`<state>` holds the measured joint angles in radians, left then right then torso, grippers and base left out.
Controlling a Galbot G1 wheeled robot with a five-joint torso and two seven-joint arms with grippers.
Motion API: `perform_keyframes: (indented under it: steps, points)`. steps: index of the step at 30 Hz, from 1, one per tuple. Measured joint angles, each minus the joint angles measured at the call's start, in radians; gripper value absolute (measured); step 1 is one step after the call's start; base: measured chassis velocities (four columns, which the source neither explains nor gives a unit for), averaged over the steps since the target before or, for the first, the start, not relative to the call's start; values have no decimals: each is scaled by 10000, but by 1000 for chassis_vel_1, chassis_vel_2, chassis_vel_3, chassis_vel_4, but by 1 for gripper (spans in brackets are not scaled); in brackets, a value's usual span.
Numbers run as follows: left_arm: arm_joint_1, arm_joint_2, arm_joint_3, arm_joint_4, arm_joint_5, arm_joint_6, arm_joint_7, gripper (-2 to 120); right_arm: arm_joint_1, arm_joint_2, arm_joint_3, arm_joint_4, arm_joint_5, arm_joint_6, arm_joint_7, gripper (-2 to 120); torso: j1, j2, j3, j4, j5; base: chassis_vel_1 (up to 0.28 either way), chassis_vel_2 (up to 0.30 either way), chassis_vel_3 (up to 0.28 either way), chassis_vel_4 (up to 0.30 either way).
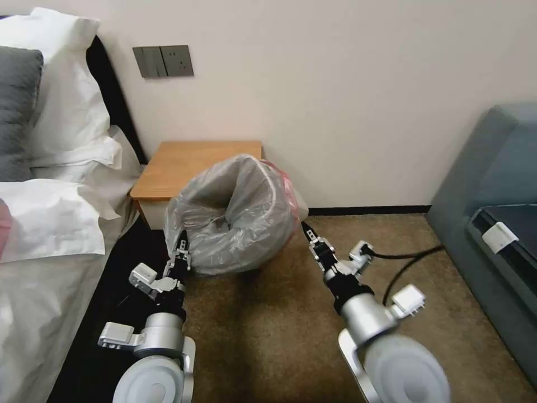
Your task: Pick up the garbage bag from the table and place it over the trash can.
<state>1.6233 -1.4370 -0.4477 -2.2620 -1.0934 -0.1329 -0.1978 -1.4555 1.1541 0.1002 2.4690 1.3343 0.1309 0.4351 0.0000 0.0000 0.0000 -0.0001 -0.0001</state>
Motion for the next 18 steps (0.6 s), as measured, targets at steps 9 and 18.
perform_keyframes:
  steps: [9,18]
  points:
    - [-5,-16,60,-32,-334,92,-142,8,105,761,48,155,1926,301,-561,57,0,0,0,2,2,0,0,0,0]
    - [53,-25,34,-242,-807,218,-414,8,264,865,-62,-377,2229,-106,-1472,89,0,0,0,2,1,0,0,0,0]
